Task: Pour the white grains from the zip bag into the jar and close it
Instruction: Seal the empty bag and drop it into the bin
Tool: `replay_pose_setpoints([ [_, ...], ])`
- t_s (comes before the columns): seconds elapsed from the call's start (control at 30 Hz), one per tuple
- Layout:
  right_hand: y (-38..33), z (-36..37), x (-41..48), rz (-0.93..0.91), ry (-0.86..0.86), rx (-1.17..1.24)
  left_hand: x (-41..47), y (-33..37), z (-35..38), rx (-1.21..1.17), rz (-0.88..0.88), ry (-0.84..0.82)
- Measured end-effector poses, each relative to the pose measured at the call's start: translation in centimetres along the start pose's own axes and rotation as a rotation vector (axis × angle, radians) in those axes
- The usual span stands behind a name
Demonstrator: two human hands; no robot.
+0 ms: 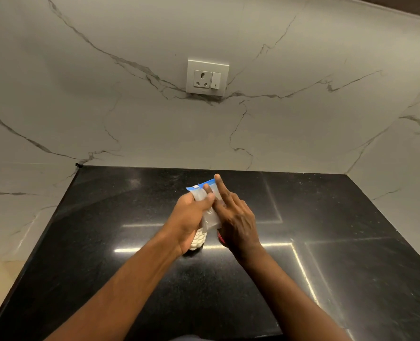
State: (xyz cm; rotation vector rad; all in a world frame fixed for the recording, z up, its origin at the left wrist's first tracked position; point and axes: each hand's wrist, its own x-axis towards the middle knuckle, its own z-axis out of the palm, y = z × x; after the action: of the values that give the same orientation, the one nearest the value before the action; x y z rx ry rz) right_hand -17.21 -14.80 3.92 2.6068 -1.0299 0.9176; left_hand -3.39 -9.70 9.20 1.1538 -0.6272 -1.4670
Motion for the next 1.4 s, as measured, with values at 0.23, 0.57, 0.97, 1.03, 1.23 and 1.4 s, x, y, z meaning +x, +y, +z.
replay_pose_setpoints([
  [0.23, -1.2, -2.3, -1.0, 0.484, -0.142, 0.943, 0.6, 1.4, -1.6, -0.043, -0.015, 0.074],
  [0.57, 0.7, -4.9, 0.0, 0.936, -0.306, 1.419, 0.6, 2.9, -2.7, 0.541, -0.041, -0.248],
  [0.97, 0.1, -3.3, -0.4, 1.255, -0.096, 1.581, 0.8, 2.0, -4.7, 0.239, -0.078, -0.288],
  [1.03, 0.1, -3.2, -0.2, 1.202, -0.080, 1.567, 0.7, 1.6, -4.8, 0.168, -0.101, -0.265],
  [1.23, 1.1, -4.0, 0.0, 0.829, -0.069, 1.223, 0.4, 0.5, -4.7, -0.079, -0.191, -0.203],
  [1.4, 1.6, -3.9, 0.3, 0.739, -0.111, 1.099, 0.8, 0.6, -3.4, 0.112, -0.169, -0.050],
])
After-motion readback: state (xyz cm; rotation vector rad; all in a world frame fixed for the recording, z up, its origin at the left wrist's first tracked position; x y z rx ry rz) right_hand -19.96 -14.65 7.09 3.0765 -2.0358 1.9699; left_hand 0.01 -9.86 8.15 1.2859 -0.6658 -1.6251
